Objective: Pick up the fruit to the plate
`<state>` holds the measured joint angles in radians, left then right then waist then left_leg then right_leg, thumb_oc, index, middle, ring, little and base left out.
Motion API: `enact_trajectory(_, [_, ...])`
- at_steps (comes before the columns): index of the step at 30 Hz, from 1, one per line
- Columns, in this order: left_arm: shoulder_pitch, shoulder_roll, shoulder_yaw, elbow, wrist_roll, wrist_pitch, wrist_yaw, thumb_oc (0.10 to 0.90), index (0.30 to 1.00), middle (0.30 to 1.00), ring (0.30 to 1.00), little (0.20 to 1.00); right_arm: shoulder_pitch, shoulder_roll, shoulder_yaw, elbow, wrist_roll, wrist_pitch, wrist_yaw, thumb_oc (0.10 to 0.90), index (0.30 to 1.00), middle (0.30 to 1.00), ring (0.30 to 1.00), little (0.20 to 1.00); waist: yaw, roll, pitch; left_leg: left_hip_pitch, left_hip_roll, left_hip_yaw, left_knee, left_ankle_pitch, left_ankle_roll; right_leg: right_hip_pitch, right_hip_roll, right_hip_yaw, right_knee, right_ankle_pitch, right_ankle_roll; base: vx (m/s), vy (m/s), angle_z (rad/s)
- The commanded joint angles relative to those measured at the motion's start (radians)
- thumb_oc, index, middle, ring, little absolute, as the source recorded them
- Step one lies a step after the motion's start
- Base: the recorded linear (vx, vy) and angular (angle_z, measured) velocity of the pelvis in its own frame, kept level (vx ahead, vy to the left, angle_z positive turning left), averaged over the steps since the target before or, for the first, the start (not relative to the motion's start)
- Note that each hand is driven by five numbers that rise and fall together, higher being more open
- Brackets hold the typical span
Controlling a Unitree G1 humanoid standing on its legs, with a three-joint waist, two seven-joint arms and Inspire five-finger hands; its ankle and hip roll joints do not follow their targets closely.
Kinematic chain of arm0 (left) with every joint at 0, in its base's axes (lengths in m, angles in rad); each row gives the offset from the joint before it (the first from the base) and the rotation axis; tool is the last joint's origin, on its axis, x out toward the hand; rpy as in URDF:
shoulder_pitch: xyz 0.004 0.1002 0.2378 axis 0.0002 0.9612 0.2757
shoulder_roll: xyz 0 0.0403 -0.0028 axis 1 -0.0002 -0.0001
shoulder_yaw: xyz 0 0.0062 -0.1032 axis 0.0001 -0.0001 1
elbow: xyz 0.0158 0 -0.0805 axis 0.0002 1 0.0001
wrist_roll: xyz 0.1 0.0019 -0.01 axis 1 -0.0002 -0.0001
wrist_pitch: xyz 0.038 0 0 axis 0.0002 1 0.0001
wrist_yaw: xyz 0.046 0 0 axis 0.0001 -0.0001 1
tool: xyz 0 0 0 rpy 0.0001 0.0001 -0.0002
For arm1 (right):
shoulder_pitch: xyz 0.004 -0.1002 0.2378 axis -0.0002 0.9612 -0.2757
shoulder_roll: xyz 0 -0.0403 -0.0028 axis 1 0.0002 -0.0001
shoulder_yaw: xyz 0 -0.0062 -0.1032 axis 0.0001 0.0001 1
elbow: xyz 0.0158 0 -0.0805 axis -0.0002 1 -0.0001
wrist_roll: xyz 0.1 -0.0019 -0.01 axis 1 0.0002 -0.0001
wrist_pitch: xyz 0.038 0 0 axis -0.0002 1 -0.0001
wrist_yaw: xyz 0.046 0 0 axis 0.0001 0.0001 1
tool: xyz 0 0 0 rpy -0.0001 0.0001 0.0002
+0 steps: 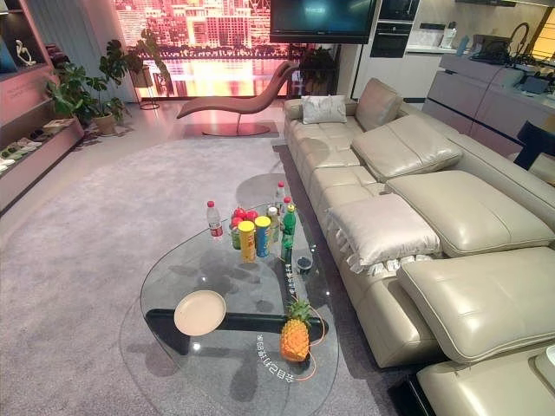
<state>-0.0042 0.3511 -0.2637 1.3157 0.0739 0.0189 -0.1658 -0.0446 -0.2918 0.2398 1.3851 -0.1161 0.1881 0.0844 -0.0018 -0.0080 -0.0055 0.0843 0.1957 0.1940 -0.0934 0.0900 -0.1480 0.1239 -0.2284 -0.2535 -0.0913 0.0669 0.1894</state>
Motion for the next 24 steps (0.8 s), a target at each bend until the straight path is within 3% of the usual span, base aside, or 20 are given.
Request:
enact_trajectory(1, [-0.119, -0.059, -0.012, 0.021, -0.024, -0.02, -0.027, 0.8, 0.9, 0.9, 0.9, 0.9, -0.085, -0.006, 0.016, 0.032, 0.018, 0.005, 0.0, 0.8, 0.9, 0.9, 0.9, 0.9, 0.008, 0.016, 0.069, 0.063, 0.077, 0.038, 0.006, -0.014, -0.04, 0.037, -0.075, -0.058, 0.004, 0.032, 0.045, 0.03, 0.001, 0.0])
enact_trajectory(14, [-0.093, -0.061, -0.011, 0.003, -0.065, -0.001, -0.016, 0.8, 0.9, 0.9, 0.9, 0.9, -0.07, -0.015, 0.027, 0.021, -0.014, 0.006, 0.009, 0.8, 0.9, 0.9, 0.9, 0.9, 0.015, 0.025, 0.117, -0.025, 0.069, 0.019, 0.006, 0.006, -0.035, -0.046, -0.08, -0.047, 0.004, 0.045, 0.042, 0.02, 0.003, -0.01])
enact_trajectory(17, [-0.104, -0.066, -0.031, -0.016, -0.088, -0.01, -0.076, 0.8, 0.9, 0.9, 0.9, 0.9, -0.084, -0.019, 0.039, 0.006, 0.01, 0.001, -0.005, 0.8, 0.9, 0.9, 0.9, 0.9, 0.018, 0.032, 0.143, -0.08, 0.062, 0.011, 0.006, 0.016, -0.035, -0.106, -0.088, -0.04, 0.004, 0.058, 0.044, -0.04, 0.033, -0.02])
enact_trajectory(20, [-0.129, -0.061, -0.051, -0.039, -0.175, 0.01, -0.211, 0.8, 0.9, 0.9, 0.9, 0.9, -0.123, -0.045, 0.025, -0.008, 0.053, -0.016, -0.018, 0.8, 0.9, 0.9, 0.9, 0.9, 0.015, 0.04, 0.182, -0.134, 0.049, -0.001, 0.006, 0.017, -0.03, -0.17, -0.093, -0.026, 0.004, 0.071, 0.047, -0.12, 0.068, -0.08])
enact_trajectory(21, [-0.144, -0.058, -0.059, -0.049, -0.24, 0.015, -0.243, 0.8, 0.9, 0.9, 0.9, 0.9, -0.145, -0.061, 0.009, -0.015, 0.085, -0.061, -0.061, 0.8, 0.9, 0.9, 0.9, 0.9, 0.012, 0.045, 0.204, -0.159, 0.043, -0.005, 0.006, 0.015, -0.025, -0.203, -0.095, -0.015, 0.004, 0.078, 0.048, -0.14, 0.065, -0.07])
enact_trajectory(24, [-0.182, -0.035, -0.042, -0.068, -0.358, 0.007, -0.231, 0.8, 0.9, 0.9, 0.9, 0.9, -0.174, -0.092, -0.023, -0.051, 0.113, -0.104, -0.127, 0.8, 0.9, 0.9, 0.9, 0.9, -0.002, 0.049, 0.242, -0.205, 0.036, -0.007, 0.006, 0.014, -0.017, -0.26, -0.097, 0.004, 0.004, 0.09, 0.048, -0.14, 0.055, -0.07])
